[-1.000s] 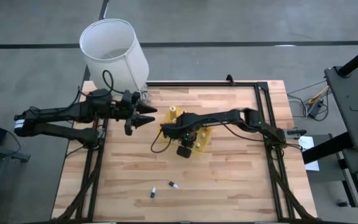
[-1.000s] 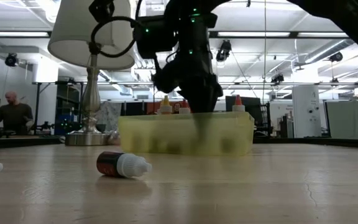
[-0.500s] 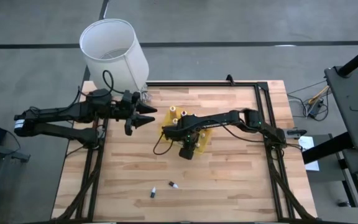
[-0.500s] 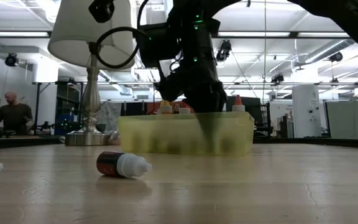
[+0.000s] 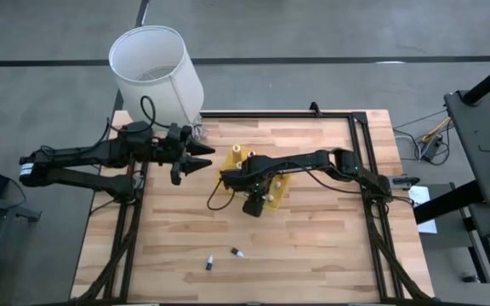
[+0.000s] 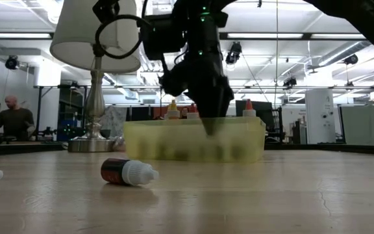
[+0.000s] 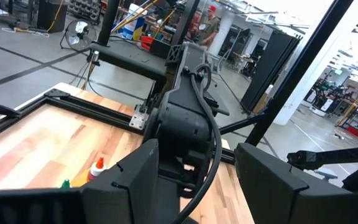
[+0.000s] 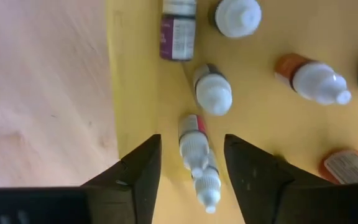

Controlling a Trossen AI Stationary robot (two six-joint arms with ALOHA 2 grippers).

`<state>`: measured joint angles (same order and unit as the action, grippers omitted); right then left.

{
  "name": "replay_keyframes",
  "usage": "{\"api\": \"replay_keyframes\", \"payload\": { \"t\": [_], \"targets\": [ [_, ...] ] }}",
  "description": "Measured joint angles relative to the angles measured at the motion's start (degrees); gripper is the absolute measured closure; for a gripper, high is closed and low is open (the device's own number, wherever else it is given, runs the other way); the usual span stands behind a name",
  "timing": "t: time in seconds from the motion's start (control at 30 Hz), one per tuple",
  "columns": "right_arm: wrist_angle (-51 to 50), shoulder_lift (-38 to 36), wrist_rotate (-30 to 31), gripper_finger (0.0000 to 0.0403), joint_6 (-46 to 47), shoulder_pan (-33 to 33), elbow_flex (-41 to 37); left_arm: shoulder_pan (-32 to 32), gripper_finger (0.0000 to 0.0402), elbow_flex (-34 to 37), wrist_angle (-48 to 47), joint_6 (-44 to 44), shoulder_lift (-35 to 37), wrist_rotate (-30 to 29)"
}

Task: Pick & Place food coloring
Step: Put the small red food coloring bottle into the yellow bin, then put the small orange food coloring bottle into the yellow bin

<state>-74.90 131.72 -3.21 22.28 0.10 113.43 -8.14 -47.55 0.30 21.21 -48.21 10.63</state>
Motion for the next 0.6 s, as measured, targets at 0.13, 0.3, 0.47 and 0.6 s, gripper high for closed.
{"api": "replay_keyframes", "payload": {
  "t": [0.13, 0.3, 0.47, 0.6],
  "targets": [
    [-5.13, -0.02, 0.2, 0.0226, -1.41, 0.04, 2.57, 0.0, 0.0217, 0.0, 0.0, -0.15, 0.0, -0.02],
    [-7.32, -1.97, 0.44, 0.0223, -2.7, 0.33, 6.63, 0.0, 0.0217, 0.0, 0.0, -0.17, 0.0, -0.01],
    [-7.22, -4.55, 0.67, 0.0224, -2.87, 2.23, 11.64, 0.0, 0.0217, 0.0, 0.0, -0.2, 0.0, -0.02],
    [-6.96, -7.25, 0.82, 0.0222, -3.98, 6.04, 13.0, 0.02, 0.022, 0.0, -0.99, -0.12, 0.15, -0.01]
  ]
}}
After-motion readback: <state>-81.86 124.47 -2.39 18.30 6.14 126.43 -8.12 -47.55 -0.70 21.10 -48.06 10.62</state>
